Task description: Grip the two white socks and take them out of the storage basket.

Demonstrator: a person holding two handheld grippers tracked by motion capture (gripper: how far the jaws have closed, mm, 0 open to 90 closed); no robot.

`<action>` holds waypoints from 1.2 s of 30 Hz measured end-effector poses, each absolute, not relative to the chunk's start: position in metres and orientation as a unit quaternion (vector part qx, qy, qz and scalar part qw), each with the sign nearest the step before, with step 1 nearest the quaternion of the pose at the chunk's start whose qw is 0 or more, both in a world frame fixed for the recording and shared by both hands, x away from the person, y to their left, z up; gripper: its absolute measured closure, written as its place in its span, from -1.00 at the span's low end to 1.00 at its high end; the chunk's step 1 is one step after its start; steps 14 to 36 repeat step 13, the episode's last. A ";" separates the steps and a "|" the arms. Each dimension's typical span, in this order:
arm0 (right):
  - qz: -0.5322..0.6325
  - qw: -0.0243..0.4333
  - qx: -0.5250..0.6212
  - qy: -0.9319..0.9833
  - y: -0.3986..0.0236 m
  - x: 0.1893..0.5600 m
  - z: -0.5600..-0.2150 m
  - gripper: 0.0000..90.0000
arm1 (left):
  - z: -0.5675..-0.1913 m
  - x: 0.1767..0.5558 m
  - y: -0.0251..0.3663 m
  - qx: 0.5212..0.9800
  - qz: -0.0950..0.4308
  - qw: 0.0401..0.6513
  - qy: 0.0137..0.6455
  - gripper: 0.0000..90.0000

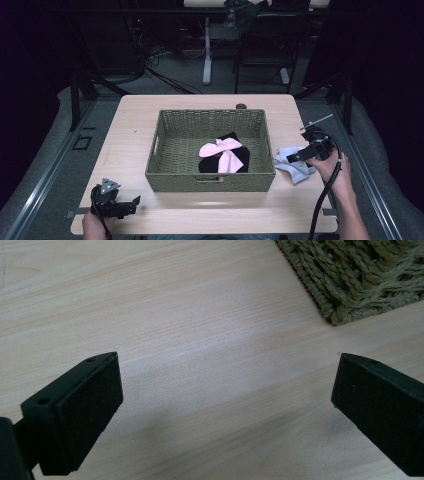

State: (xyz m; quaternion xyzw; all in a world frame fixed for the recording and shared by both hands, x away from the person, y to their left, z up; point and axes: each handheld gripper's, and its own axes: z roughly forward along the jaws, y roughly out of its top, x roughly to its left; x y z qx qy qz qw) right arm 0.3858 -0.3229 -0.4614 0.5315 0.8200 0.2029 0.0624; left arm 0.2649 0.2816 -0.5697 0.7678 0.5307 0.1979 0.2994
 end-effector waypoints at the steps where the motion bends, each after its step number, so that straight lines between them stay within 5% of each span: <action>1: 0.194 0.066 0.530 0.823 -0.323 0.382 -0.461 -0.91 | -0.570 0.265 0.281 0.768 0.197 0.300 0.530 -1.00; 36: 0.187 0.063 0.547 0.813 -0.342 0.365 -0.475 -0.99 | -0.569 0.266 0.280 0.770 0.197 0.299 0.528 -1.00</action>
